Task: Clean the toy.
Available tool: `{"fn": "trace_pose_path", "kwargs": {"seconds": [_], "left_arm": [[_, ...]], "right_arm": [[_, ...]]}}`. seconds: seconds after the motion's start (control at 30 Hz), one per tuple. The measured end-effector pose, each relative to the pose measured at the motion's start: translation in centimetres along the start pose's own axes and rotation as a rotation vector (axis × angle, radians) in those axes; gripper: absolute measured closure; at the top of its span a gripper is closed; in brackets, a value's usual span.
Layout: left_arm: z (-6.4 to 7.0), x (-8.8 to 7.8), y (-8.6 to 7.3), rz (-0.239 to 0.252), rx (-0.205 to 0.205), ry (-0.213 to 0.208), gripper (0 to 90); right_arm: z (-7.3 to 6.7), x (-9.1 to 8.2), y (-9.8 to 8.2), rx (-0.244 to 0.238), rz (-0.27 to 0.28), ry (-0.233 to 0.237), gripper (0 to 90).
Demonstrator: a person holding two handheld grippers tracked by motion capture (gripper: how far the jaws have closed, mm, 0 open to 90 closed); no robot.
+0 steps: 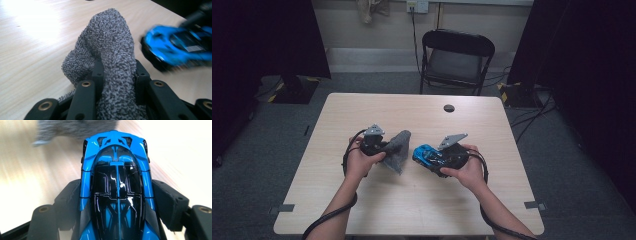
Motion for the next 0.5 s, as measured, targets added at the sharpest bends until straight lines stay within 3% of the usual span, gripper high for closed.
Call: {"fn": "trace_pose_path", "kwargs": {"seconds": [0.17,0.2,0.33,0.5], "left_arm": [[0.7,1.1,0.9,0.019,0.011,-0.025,69.8],[1.5,1.6,1.2,0.025,0.020,-0.067,69.8],[2.6,2.0,1.3,0.019,0.033,-0.122,69.8],[2.8,1.5,0.9,-0.001,0.055,-0.147,69.9]], "right_arm": [[-1.2,0.3,0.2,-0.029,-0.004,0.020,28.2],[-1.3,0.5,0.3,-0.031,-0.006,0.019,28.2],[-0.9,0.6,0.3,-0.025,-0.007,0.012,28.2],[-0.1,0.4,0.0,-0.004,-0.012,-0.008,28.2]]}}
Point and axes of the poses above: each handheld gripper's, and its own axes: x roughly forward along the jaws, y roughly out of its top, z roughly to its right, the point moved 5 cm from there along x, roughly forward along the jaws, and after that the axes turned 5 degrees about -z, right-handed, at the moved point
